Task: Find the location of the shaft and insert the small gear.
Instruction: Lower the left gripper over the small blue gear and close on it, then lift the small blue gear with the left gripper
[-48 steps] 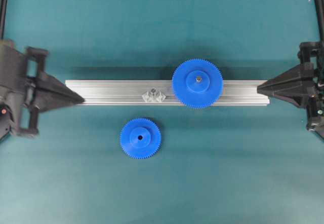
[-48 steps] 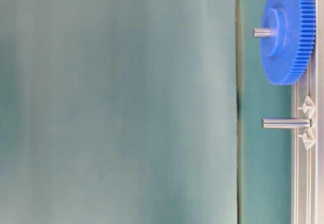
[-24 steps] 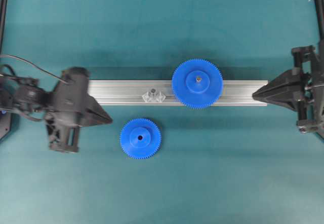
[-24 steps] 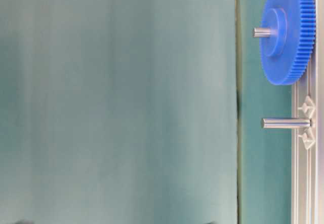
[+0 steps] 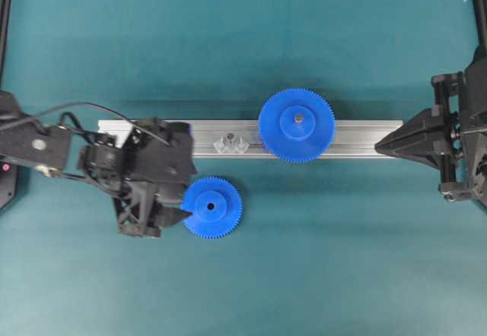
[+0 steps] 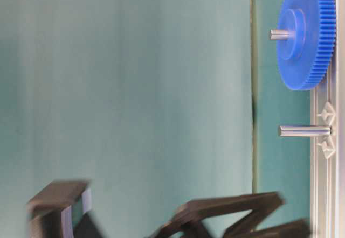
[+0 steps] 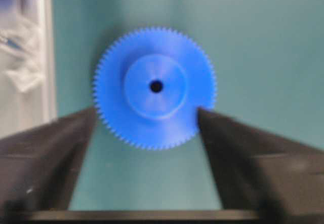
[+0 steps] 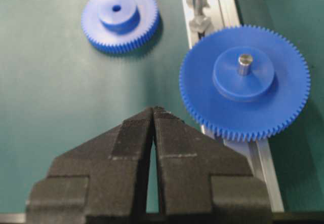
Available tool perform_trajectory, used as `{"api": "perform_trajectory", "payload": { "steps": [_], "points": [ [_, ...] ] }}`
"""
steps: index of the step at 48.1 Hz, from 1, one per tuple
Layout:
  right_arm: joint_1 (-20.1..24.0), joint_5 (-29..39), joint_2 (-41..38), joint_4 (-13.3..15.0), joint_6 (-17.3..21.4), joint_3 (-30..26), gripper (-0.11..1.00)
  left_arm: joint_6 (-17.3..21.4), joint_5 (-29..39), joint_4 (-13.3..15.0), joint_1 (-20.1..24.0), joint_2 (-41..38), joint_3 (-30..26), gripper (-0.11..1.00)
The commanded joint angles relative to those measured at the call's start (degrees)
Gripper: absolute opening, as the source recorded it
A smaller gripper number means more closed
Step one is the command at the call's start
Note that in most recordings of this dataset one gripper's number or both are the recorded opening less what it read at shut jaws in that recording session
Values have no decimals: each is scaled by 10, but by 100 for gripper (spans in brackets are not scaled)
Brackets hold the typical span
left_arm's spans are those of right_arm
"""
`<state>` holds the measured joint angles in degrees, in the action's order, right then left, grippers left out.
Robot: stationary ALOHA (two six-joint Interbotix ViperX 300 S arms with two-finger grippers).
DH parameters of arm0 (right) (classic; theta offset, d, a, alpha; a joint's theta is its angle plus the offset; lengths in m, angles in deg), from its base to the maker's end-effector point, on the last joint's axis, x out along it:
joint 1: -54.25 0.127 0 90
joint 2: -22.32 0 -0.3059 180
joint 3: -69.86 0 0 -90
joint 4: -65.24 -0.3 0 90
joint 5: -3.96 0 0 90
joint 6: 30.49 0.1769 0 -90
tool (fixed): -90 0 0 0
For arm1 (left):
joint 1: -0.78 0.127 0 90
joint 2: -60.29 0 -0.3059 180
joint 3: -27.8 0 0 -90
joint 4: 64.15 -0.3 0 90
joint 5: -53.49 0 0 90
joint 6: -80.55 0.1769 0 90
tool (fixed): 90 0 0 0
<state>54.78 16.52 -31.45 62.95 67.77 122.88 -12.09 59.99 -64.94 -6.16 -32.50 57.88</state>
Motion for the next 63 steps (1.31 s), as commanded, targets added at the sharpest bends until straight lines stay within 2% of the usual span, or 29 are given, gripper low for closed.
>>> {"api": "perform_trajectory", "payload": {
  "steps": [1,12,24,36,63],
  "points": [
    [2,-2,-1,-1,5,-14,8,-11,4,-2,-4,-21,-25,94],
    [2,-2,0,-1,5,-13,8,-19,4,-2,-8,-91,-59,93],
    [2,-1,2,-1,5,-10,8,-19,18,-1,-9,-134,-87,93],
    [2,-1,5,-1,5,-6,8,-19,52,-2,-8,-147,-96,93],
    [2,-4,6,-1,6,2,8,-24,52,-1,-9,-163,-100,93]
  ]
}}
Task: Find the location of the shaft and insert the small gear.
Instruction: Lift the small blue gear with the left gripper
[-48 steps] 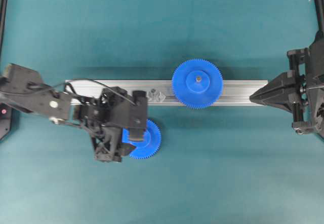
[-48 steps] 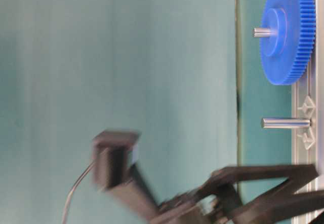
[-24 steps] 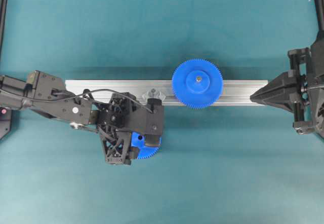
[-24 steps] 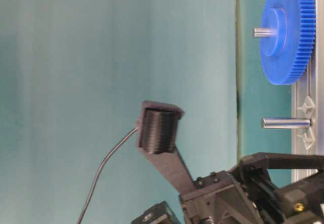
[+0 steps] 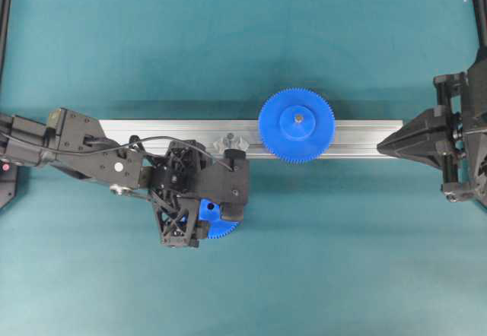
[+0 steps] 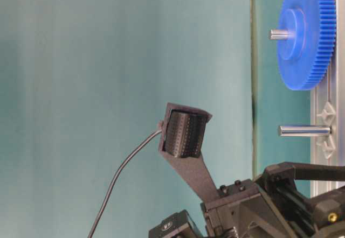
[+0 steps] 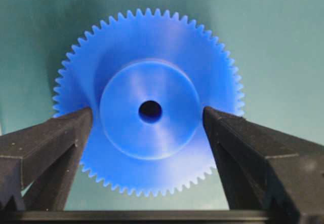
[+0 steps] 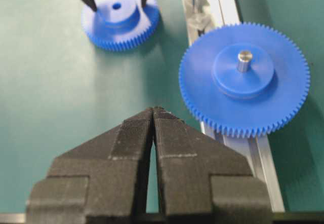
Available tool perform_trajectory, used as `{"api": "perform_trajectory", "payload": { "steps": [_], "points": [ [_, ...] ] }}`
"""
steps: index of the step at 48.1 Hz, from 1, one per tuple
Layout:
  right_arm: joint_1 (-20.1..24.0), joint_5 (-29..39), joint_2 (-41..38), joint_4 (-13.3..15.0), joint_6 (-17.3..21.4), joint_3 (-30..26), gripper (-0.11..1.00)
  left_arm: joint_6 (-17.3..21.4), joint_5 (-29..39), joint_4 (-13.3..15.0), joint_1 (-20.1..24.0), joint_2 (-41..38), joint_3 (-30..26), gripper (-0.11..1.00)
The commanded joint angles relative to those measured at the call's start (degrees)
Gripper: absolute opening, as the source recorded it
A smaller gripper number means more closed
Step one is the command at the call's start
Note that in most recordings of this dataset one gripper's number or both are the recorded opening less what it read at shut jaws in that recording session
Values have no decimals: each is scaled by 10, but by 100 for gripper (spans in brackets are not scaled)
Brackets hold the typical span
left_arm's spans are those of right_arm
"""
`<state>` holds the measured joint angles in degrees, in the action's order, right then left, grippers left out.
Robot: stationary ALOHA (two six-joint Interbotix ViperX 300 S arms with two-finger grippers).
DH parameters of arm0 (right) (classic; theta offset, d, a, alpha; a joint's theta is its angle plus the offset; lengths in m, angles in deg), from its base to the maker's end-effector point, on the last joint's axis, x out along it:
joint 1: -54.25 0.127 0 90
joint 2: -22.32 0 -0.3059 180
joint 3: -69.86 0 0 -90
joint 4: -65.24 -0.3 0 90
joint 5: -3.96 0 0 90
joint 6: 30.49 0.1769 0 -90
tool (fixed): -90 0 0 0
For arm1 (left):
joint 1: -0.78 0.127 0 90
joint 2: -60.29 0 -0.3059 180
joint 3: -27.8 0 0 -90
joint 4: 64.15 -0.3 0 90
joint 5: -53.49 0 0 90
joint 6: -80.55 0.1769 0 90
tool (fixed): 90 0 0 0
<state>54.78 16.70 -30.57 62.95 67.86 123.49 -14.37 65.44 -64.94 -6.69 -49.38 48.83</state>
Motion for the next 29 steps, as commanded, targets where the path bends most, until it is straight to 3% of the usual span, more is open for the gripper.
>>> {"api": "perform_trajectory", "payload": {
  "steps": [1,14,29],
  "points": [
    [2,-5,-2,0,5,-4,8,-1,-3,-1,-3,4,-9,93],
    [2,-7,-1,-1,5,-2,8,-2,-3,-2,-4,3,-10,93],
    [2,-7,10,-1,6,4,8,-34,-2,-2,-4,0,-11,93]
  ]
}}
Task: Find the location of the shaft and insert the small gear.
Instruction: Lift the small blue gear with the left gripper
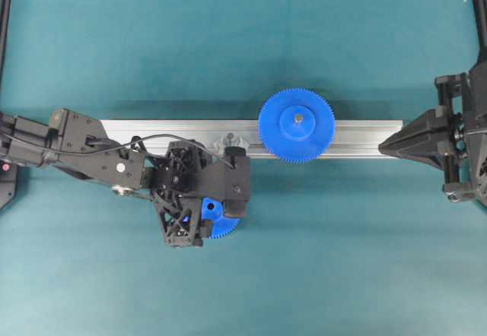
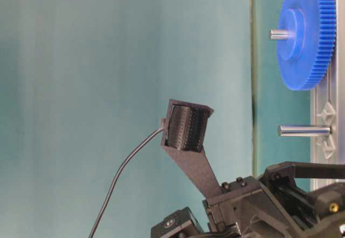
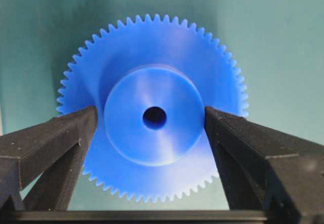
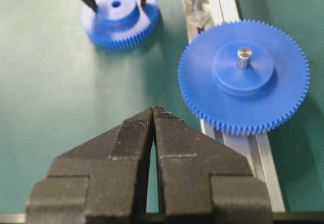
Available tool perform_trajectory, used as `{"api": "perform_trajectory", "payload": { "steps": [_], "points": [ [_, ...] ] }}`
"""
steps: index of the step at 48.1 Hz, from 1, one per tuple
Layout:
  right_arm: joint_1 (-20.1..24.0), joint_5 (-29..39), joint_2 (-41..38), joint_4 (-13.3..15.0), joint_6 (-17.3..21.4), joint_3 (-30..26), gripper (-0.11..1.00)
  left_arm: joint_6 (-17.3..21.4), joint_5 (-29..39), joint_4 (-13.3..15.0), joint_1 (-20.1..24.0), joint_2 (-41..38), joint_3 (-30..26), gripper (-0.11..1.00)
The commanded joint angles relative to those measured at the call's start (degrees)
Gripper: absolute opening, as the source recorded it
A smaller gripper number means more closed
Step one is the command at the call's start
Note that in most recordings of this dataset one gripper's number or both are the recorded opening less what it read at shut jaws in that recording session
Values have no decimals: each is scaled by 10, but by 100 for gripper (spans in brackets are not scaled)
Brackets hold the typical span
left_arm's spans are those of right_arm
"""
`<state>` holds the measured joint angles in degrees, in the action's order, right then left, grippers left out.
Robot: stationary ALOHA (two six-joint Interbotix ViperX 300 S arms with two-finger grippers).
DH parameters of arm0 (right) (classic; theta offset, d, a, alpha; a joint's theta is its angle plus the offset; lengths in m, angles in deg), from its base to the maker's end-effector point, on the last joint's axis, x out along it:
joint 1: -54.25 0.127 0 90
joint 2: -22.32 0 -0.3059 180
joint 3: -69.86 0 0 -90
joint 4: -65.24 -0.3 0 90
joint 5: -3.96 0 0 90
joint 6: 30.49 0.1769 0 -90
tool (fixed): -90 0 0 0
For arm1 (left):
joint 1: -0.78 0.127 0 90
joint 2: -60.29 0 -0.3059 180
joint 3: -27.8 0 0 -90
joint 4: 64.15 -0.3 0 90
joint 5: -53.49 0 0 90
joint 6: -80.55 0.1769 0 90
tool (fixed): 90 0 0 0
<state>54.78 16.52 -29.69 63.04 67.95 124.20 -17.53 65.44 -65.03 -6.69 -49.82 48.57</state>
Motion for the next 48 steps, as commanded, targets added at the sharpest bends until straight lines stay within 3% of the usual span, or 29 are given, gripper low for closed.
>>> {"api": "perform_trajectory", "payload": {
  "steps": [1,18,22,29,48],
  "points": [
    [2,-5,2,-2,5,-4,8,-3,-3,-1,-3,4,-8,93],
    [2,-3,7,-2,5,-3,8,-5,-2,0,-3,4,-9,90],
    [2,-2,7,-2,5,-3,8,-8,-2,-1,-3,4,-9,84],
    [2,-2,7,-2,5,-3,8,-9,-2,0,-4,6,-9,65],
    [2,-2,9,-2,5,-3,8,-1,-2,-1,-3,59,-15,65]
  ]
}}
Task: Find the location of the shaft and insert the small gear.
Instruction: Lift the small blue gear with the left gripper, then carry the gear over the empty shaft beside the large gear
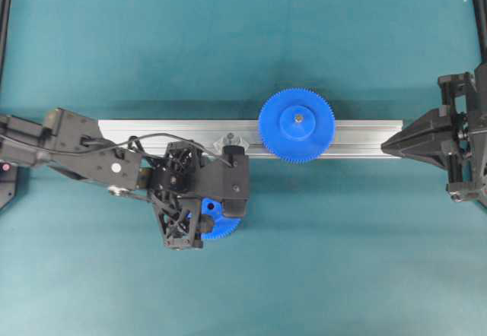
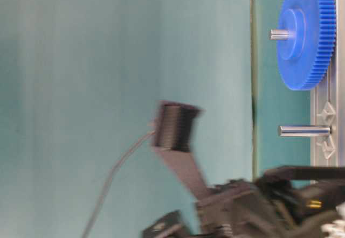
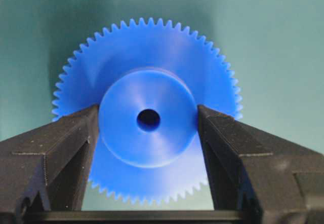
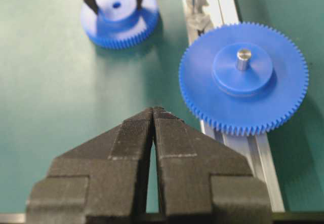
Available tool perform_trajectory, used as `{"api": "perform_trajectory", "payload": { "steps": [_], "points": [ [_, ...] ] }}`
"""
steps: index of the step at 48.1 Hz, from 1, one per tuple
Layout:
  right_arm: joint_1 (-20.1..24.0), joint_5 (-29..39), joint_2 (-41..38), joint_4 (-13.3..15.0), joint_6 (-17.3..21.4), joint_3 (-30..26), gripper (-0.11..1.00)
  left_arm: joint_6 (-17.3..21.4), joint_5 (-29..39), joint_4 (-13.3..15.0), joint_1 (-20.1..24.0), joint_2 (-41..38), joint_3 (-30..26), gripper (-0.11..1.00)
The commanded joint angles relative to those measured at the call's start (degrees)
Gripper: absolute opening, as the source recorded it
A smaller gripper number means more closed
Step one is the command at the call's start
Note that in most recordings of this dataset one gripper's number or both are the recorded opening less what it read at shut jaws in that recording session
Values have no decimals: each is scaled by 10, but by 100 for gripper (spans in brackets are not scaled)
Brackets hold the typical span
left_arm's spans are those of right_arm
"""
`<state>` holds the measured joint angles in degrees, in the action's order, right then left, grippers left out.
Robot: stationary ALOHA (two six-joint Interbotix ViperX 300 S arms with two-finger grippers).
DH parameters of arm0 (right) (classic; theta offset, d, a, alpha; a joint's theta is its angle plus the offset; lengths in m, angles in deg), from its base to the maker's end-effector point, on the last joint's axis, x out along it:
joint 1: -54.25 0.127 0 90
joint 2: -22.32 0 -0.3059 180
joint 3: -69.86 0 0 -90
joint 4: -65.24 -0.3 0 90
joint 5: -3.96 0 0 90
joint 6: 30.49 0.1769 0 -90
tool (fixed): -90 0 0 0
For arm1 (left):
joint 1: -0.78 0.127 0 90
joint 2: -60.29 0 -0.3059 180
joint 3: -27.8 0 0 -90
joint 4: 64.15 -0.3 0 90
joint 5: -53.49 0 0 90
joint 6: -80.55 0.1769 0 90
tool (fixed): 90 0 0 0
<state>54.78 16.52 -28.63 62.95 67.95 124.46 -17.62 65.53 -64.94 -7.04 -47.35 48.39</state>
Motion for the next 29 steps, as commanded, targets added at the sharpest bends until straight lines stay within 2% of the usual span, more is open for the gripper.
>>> {"api": "perform_trajectory", "payload": {
  "steps": [1,13,29],
  "points": [
    [2,-3,-2,-1,5,-4,8,1,-3,-2,0,40,-13,65],
    [2,-5,1,-1,5,-3,8,5,-3,-2,5,86,-12,65],
    [2,-2,25,-1,5,-2,8,25,-2,-3,73,134,-22,65]
  ]
}}
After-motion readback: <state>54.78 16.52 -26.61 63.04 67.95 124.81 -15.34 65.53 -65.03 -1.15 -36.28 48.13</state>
